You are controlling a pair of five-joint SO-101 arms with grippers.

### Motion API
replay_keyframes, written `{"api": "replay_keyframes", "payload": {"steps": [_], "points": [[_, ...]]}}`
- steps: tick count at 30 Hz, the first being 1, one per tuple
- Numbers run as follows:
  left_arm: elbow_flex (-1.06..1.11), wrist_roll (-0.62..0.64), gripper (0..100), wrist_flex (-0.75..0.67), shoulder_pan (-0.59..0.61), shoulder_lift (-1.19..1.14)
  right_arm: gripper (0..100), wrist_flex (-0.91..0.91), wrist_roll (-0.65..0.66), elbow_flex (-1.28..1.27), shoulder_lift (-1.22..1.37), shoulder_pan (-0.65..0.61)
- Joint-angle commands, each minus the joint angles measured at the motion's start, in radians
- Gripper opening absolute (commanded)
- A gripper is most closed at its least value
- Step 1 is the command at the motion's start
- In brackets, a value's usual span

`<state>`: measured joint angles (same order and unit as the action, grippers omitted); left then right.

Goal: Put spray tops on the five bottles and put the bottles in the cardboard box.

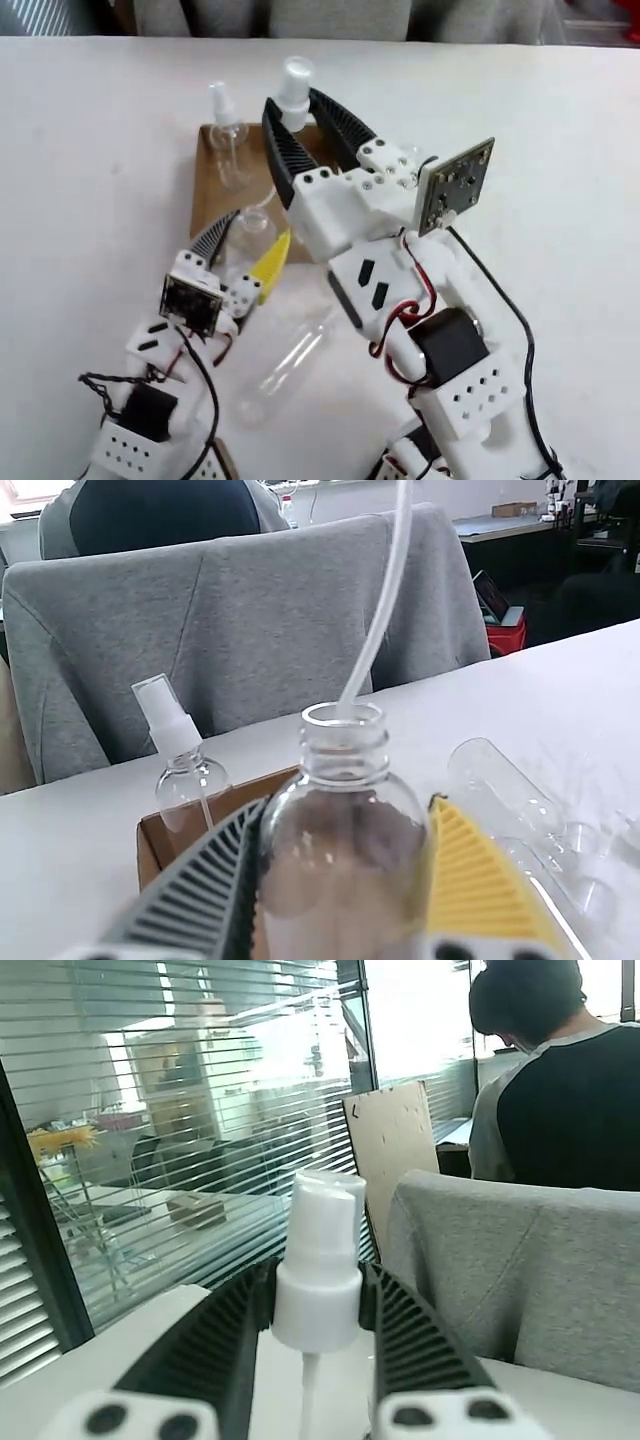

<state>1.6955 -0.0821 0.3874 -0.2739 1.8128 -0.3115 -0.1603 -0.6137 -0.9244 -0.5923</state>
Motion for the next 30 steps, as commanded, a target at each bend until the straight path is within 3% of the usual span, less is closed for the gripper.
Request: {"api": "replay_keyframes", "payload": {"steps": [1,20,30], "points": [[-0.005,0.011,8,-0.023,0.012,0.019,1.6,-0.008,-0.003,0.052,0.001,-0.008],[-0.005,0.011,8,-0.023,0.013,0.019,1.6,0.001,-0.011,-0.117,-0.001,-0.067],[-0.005,0.011,7,-0.023,0.013,0.019,1.6,0.143,-0.009,-0.264,-0.001,-0.068]]}}
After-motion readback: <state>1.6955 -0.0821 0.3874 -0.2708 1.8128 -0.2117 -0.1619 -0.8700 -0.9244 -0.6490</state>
